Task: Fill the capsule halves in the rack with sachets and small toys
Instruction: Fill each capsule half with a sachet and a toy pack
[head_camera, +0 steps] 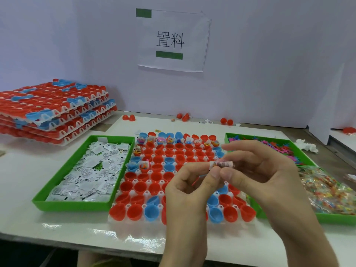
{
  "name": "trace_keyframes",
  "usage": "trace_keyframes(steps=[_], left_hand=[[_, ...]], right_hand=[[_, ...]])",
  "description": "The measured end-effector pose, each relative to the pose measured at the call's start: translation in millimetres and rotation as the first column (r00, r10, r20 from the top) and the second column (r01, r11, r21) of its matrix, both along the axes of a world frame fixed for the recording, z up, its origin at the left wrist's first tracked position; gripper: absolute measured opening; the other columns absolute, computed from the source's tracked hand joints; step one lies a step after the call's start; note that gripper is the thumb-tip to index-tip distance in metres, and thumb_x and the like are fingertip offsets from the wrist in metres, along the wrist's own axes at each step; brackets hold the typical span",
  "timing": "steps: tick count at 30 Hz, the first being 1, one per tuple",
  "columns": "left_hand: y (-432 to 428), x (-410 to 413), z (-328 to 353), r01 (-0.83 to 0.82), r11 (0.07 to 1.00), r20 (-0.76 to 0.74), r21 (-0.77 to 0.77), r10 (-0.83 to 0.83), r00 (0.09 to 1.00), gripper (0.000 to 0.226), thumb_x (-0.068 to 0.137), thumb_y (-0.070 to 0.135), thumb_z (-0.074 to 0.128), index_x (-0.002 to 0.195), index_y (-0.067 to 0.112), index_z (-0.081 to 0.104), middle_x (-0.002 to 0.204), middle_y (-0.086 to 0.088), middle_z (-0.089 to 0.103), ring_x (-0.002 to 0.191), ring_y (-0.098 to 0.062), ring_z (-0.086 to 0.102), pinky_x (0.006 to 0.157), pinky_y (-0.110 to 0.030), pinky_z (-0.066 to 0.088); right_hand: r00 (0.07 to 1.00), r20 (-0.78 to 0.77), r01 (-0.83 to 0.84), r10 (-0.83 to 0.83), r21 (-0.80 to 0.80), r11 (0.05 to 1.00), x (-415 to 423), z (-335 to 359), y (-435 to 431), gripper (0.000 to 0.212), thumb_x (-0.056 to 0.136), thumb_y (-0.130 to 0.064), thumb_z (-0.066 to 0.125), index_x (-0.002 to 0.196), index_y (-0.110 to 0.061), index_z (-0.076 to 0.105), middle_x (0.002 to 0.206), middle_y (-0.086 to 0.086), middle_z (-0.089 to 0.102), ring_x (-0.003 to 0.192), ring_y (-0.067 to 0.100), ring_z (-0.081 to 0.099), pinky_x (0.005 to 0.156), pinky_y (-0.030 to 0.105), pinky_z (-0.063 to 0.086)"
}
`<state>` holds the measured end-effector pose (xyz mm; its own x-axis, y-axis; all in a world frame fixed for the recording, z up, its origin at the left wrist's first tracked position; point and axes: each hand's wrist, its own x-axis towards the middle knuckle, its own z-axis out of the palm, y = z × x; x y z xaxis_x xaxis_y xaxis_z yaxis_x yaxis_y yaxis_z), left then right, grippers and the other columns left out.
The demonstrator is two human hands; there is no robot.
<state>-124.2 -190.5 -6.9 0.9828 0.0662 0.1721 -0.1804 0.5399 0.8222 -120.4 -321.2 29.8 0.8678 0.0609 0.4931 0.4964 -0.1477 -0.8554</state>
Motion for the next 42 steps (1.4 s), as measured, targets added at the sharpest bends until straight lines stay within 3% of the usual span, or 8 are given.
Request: trace_keyframes(steps=[6,9,10,13,15,19,36,42], left_hand=[[1,-2,-1,0.042,0.979,-0.044,-0.2,-0.051,0.998,0.018,0.061,0.024,0.079,0.076,0.016,0.078,0.091,-0.012,0.076,0.088,-0.019,0.074,0.073,-0.021,0.057],[32,2,4,-0.038,0.994,0.008,0.102,0.037,0.999,0.019,0.064,0.029,0.079,0.082,0.023,0.079,0.09,-0.005,0.077,0.087,-0.018,0.074,0.073,-0.021,0.057],[51,6,6,-0.098,0.945,0.049,0.311,0.087,0.995,0.017,0.067,0.031,0.078,0.084,0.029,0.079,0.089,0.0,0.077,0.084,-0.013,0.074,0.071,-0.02,0.057],[121,27,11,-0.267,0.561,0.141,0.784,0.258,0.956,0.016,0.081,0.027,0.075,0.083,0.043,0.076,0.084,0.021,0.074,0.08,-0.001,0.07,0.067,-0.017,0.051],[160,48,9,-0.28,0.363,0.141,0.889,0.364,0.921,0.016,0.086,0.026,0.074,0.079,0.041,0.074,0.084,0.022,0.073,0.079,-0.005,0.067,0.066,-0.021,0.046],[199,83,-20,-0.079,0.156,0.0,0.985,0.448,0.894,0.014,0.087,0.026,0.074,0.101,0.028,0.073,0.099,0.003,0.071,0.084,-0.014,0.062,0.08,-0.035,0.05],[206,90,-38,-0.075,0.102,0.019,0.992,0.466,0.884,0.013,0.078,0.02,0.082,0.087,0.025,0.075,0.089,-0.001,0.065,0.079,-0.017,0.058,0.072,-0.03,0.041],[205,90,-39,-0.084,0.092,0.031,0.992,0.466,0.884,0.012,0.077,0.021,0.083,0.08,0.028,0.074,0.089,-0.001,0.065,0.083,-0.021,0.06,0.074,-0.031,0.043]], right_hand=[[0.999,-0.047,0.016,-0.009,0.16,0.987,7,-4,16,0.034,0.06,-0.03,0.08,0.093,-0.032,0.077,0.082,0.002,0.077,0.079,0.014,0.075,0.067,0.016,0.057],[0.998,-0.062,-0.025,0.029,0.071,0.997,17,4,24,0.032,0.067,-0.022,0.082,0.096,-0.032,0.073,0.083,-0.001,0.078,0.079,0.012,0.075,0.067,0.015,0.056],[0.998,-0.066,-0.017,0.017,-0.007,1.0,26,7,26,0.031,0.071,-0.02,0.083,0.097,-0.034,0.072,0.082,-0.005,0.078,0.079,0.01,0.075,0.068,0.013,0.055],[0.998,-0.056,0.016,-0.034,-0.288,0.958,66,13,40,0.032,0.077,-0.017,0.085,0.098,-0.034,0.07,0.078,-0.012,0.077,0.076,0.002,0.073,0.069,0.007,0.052],[0.999,-0.047,-0.005,-0.018,-0.441,0.898,95,9,57,0.028,0.078,-0.015,0.084,0.098,-0.029,0.07,0.076,-0.01,0.076,0.073,-0.001,0.071,0.069,0.007,0.051],[0.994,-0.106,-0.098,0.037,-0.659,0.746,138,-13,89,0.028,0.08,-0.008,0.081,0.103,-0.019,0.071,0.079,-0.002,0.077,0.072,0.003,0.071,0.081,0.019,0.054],[0.981,-0.159,-0.195,0.114,-0.821,0.536,155,-33,111,0.021,0.081,0.0,0.075,0.097,-0.014,0.073,0.078,-0.003,0.072,0.075,0.007,0.07,0.081,0.03,0.061],[0.98,-0.155,-0.197,0.123,-0.813,0.547,158,-35,111,0.028,0.081,0.002,0.075,0.103,-0.015,0.072,0.086,-0.001,0.072,0.072,0.002,0.066,0.069,0.016,0.054]])
